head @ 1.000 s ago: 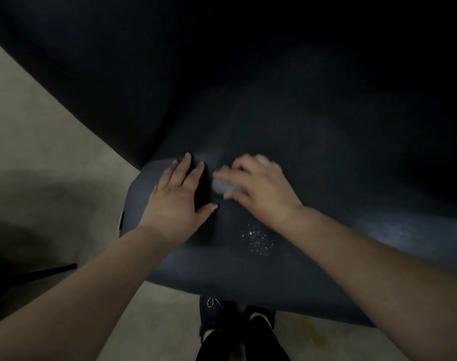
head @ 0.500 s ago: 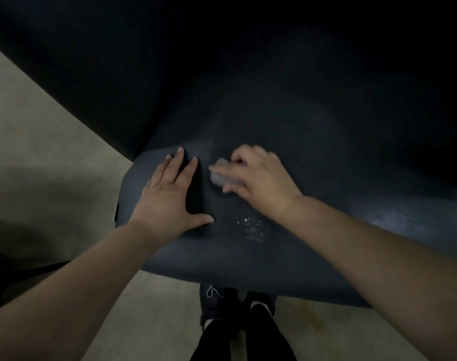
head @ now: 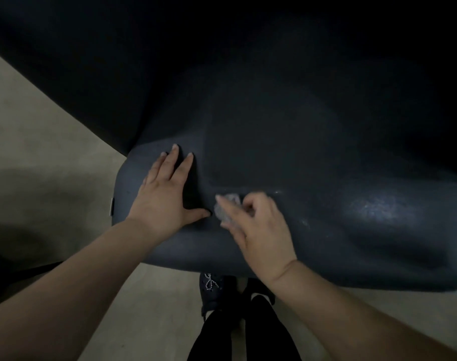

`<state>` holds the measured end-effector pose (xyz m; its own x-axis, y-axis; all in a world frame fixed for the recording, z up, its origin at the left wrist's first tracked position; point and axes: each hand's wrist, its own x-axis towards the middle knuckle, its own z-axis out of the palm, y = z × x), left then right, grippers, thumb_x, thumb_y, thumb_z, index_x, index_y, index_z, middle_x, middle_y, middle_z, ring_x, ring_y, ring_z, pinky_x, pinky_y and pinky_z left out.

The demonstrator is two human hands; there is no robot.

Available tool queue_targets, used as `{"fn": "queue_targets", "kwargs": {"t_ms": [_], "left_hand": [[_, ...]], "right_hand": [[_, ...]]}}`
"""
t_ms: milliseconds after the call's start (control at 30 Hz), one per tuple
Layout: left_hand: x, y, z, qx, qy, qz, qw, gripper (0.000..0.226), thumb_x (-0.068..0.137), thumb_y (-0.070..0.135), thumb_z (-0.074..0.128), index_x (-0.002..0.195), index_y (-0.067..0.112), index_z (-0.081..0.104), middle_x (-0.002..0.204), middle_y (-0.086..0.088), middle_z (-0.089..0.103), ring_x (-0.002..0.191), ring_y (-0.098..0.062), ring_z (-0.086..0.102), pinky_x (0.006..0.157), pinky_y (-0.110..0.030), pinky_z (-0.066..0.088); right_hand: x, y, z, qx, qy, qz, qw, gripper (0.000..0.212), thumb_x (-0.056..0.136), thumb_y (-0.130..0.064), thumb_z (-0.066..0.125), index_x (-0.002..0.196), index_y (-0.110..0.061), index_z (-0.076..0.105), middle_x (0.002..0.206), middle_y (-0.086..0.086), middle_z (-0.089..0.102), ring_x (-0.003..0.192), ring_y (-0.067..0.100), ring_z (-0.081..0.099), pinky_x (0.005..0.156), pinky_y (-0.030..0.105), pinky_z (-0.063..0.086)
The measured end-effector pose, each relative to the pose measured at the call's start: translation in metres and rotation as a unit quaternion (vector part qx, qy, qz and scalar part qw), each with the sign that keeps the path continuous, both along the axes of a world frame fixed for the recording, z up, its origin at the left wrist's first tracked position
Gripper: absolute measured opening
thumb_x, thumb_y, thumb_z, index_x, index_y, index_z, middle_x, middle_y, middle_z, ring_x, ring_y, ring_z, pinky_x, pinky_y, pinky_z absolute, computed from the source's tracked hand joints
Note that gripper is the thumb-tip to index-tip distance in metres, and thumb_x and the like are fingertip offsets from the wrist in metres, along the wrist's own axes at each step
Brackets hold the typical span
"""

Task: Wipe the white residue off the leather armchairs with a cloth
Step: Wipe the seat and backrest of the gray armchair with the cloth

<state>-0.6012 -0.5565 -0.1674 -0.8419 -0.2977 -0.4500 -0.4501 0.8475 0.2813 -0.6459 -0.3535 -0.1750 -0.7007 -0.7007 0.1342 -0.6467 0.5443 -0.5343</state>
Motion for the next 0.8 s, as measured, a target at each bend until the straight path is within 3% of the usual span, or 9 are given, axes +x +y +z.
{"fn": "queue_targets", "kwargs": {"t_ms": [100,233,300,400,500,633,733,800], "left_hand": [[0.001,-0.001,-0.002,-0.004,0.005,-0.002,1.0,0.12,0.063,0.065,0.073,0.153,0.033,0.001,0.16,0.008,-0.014,0.147,-0.017,-0.009,0.12,-0.047,0.014],[0.002,-0.001,-0.001,-0.006,0.002,-0.006,1.0,0.12,0.062,0.067,0.072,0.153,0.034,0.001,0.16,0.008,-0.013,0.148,-0.018,-0.008,0.12,-0.047,0.014],[0.001,0.0,0.0,-0.008,0.007,-0.005,1.0,0.119,0.063,0.067,0.072,0.153,0.033,0.001,0.161,0.007,-0.012,0.148,-0.018,-0.008,0.12,-0.045,0.012],[0.001,0.002,0.001,-0.016,0.022,-0.003,1.0,0.118,0.064,0.066,0.072,0.153,0.03,0.004,0.161,0.002,-0.01,0.148,-0.02,-0.007,0.119,-0.038,0.005],[0.001,0.005,0.0,-0.025,0.024,-0.007,0.999,0.118,0.064,0.067,0.071,0.154,0.027,0.005,0.161,-0.001,-0.01,0.148,-0.022,-0.007,0.119,-0.036,0.002],[0.001,0.005,-0.002,-0.027,0.026,-0.002,0.999,0.12,0.061,0.068,0.07,0.154,0.027,0.005,0.161,-0.001,-0.009,0.148,-0.021,-0.006,0.12,-0.04,0.006],[0.0,0.006,-0.002,-0.03,0.028,-0.005,0.999,0.12,0.06,0.068,0.071,0.154,0.026,0.008,0.162,-0.002,-0.005,0.148,-0.022,-0.004,0.119,-0.041,0.007],[-0.001,0.008,-0.001,-0.03,0.027,-0.008,0.999,0.12,0.061,0.067,0.072,0.154,0.024,0.009,0.162,-0.001,-0.004,0.148,-0.021,-0.003,0.12,-0.042,0.008]], "right_hand": [[-0.008,0.009,-0.007,0.049,0.05,0.018,0.997,0.051,0.074,-0.013,0.077,0.121,-0.03,0.066,0.081,0.011,0.057,0.066,0.031,0.055,0.05,0.04,0.05],[-0.059,0.03,-0.005,0.054,0.055,-0.161,0.984,0.047,0.079,-0.01,0.074,0.123,-0.022,0.065,0.089,0.019,0.055,0.073,0.035,0.054,0.055,0.039,0.051],[-0.062,0.034,-0.002,0.04,0.054,-0.203,0.977,0.046,0.081,-0.012,0.07,0.126,-0.02,0.064,0.091,0.018,0.053,0.074,0.033,0.053,0.057,0.036,0.05],[-0.03,0.016,-0.001,0.014,0.048,-0.125,0.991,0.044,0.081,-0.026,0.06,0.125,-0.02,0.064,0.088,0.016,0.055,0.072,0.033,0.055,0.058,0.035,0.051],[-0.005,0.001,-0.006,0.038,0.047,-0.045,0.997,0.044,0.08,-0.035,0.07,0.123,-0.026,0.065,0.084,0.009,0.056,0.069,0.027,0.055,0.051,0.035,0.05],[-0.038,0.013,-0.012,0.047,0.079,-0.112,0.99,0.037,0.085,-0.035,0.06,0.119,-0.024,0.068,0.082,0.011,0.057,0.068,0.03,0.054,0.048,0.037,0.05],[-0.06,0.023,-0.009,0.031,0.072,-0.175,0.981,0.037,0.083,-0.033,0.069,0.117,-0.018,0.069,0.084,0.012,0.058,0.07,0.03,0.056,0.053,0.035,0.052],[-0.056,0.013,-0.004,0.018,0.059,-0.162,0.985,0.04,0.083,-0.041,0.065,0.116,-0.019,0.069,0.085,0.01,0.059,0.07,0.028,0.059,0.058,0.032,0.052]]}}
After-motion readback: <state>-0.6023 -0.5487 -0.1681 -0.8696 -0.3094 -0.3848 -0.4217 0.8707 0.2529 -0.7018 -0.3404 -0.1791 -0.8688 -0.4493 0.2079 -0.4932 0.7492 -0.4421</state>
